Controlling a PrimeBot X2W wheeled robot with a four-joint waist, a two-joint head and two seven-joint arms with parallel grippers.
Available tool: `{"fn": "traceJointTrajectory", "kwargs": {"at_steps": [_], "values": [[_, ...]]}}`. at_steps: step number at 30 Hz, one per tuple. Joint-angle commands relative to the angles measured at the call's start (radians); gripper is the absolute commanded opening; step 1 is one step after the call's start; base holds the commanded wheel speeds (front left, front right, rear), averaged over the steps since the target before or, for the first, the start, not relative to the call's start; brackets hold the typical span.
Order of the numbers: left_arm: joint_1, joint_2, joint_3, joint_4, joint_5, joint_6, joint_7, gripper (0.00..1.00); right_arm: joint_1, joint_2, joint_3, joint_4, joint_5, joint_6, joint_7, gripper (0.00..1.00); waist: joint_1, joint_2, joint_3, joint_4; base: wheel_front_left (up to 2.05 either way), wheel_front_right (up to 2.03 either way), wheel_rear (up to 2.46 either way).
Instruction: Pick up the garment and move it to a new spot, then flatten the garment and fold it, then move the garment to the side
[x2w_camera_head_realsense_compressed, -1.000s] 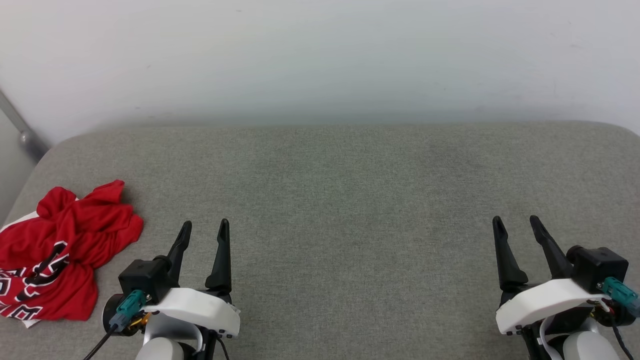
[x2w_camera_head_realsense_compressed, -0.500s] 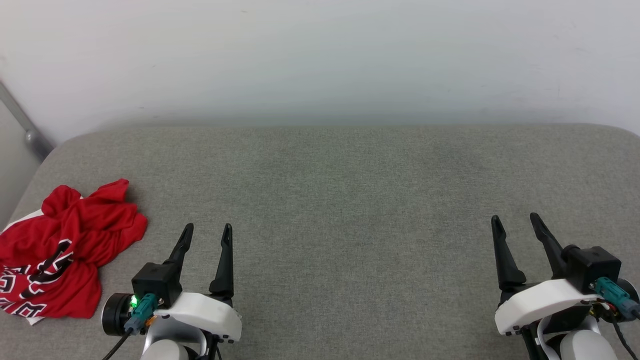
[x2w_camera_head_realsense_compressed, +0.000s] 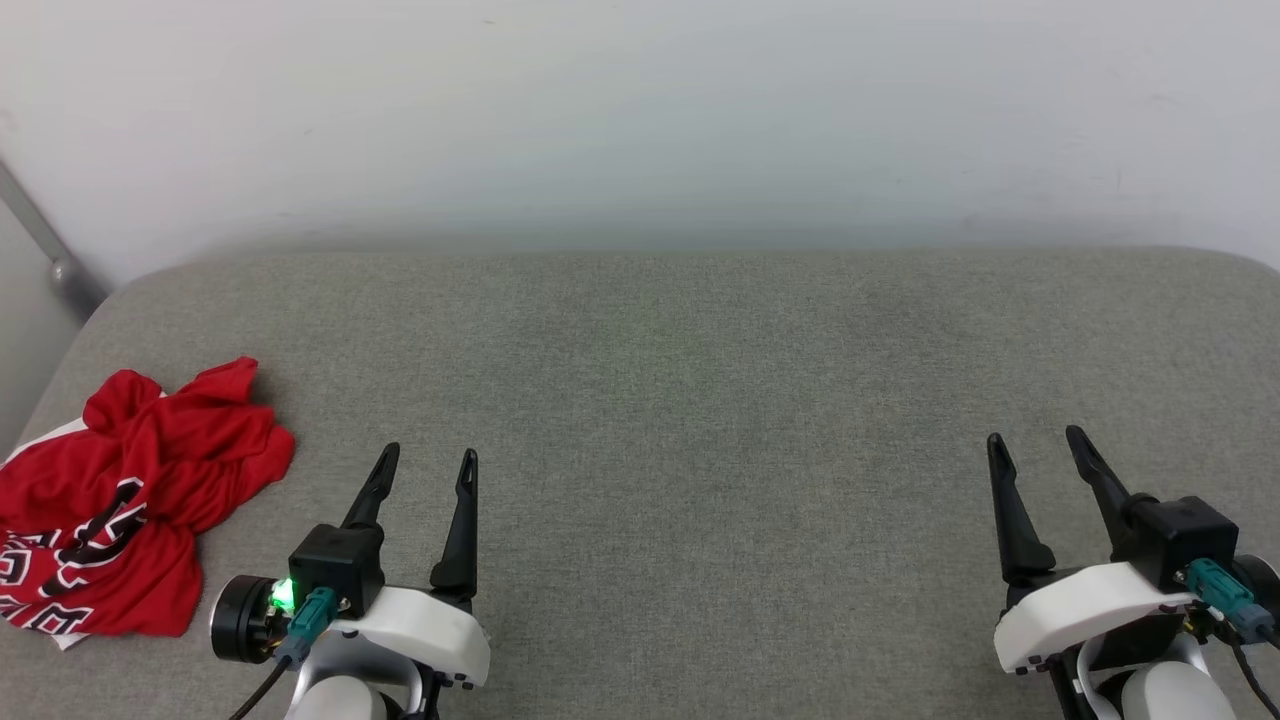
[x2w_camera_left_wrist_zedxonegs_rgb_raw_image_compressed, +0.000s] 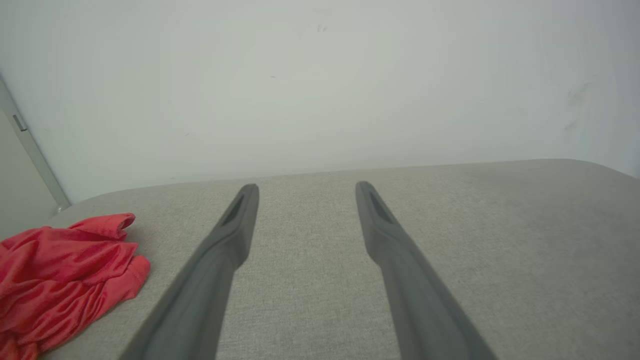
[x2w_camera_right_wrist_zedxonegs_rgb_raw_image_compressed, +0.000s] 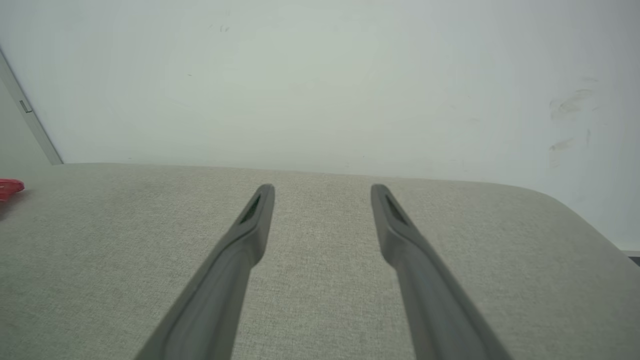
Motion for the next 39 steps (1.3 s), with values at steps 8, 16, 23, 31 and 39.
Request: {"fn": "traceJointTrajectory", "kwargs": {"at_steps": [8, 16, 23, 31, 39], "values": [[-0.013, -0.003, -0.004, 0.015, 0.01, -0.007, -0.008, 1.0, 0.001, 0.002, -0.003, 0.006, -0.015, 0.0, -0.014, 1.0, 0.0, 0.0, -0.001, 0.002, 0.0, 0.0, 0.0], [-0.021, -0.005, 0.006, 0.022, -0.002, -0.012, -0.008, 1.0, -0.004, 0.002, -0.002, 0.006, -0.015, 0.0, -0.015, 1.0, 0.0, 0.0, 0.003, 0.022, 0.0, 0.0, 0.0], [-0.028, -0.005, 0.033, 0.031, -0.026, -0.012, -0.007, 1.0, 0.002, 0.002, 0.02, -0.015, -0.023, 0.0, -0.014, 1.0, 0.0, 0.0, 0.009, 0.084, 0.0, 0.0, 0.0], [-0.035, -0.005, 0.075, 0.03, -0.048, -0.007, -0.007, 1.0, -0.007, 0.002, 0.082, -0.046, -0.017, 0.0, 0.001, 1.0, 0.0, 0.0, 0.024, 0.214, 0.0, 0.0, 0.0], [-0.026, -0.001, 0.128, 0.027, -0.059, 0.0, -0.007, 1.0, -0.026, 0.001, 0.131, -0.065, -0.037, 0.0, 0.014, 1.0, 0.0, 0.0, 0.043, 0.34, 0.0, 0.0, 0.0]]}}
